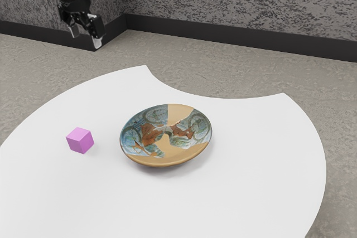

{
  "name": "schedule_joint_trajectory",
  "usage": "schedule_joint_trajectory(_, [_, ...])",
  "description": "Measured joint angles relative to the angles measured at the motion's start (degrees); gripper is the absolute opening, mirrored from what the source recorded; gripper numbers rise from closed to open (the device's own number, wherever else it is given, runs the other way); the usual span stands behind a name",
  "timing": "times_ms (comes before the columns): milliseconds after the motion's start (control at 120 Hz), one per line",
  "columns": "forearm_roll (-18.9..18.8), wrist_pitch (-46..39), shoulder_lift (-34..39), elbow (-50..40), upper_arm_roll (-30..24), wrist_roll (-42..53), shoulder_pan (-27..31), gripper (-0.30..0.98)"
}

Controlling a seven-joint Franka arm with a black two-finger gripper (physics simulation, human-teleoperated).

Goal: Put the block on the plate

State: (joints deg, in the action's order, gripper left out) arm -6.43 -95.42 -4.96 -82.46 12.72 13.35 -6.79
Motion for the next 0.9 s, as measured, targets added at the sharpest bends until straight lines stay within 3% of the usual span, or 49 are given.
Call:
schedule_joint_trajectory(167, [1.5, -1.7, -1.8, -4.6, 0.6, 0.0, 0.6, 0.69])
schedule_joint_trajectory(492, [4.3, -16.9, -2.7, -25.2, 2.8, 1.3, 5.1, 0.69])
schedule_joint_trajectory(900, [7.1, -28.9, -9.0, -27.7, 3.2, 7.1, 11.4, 0.69])
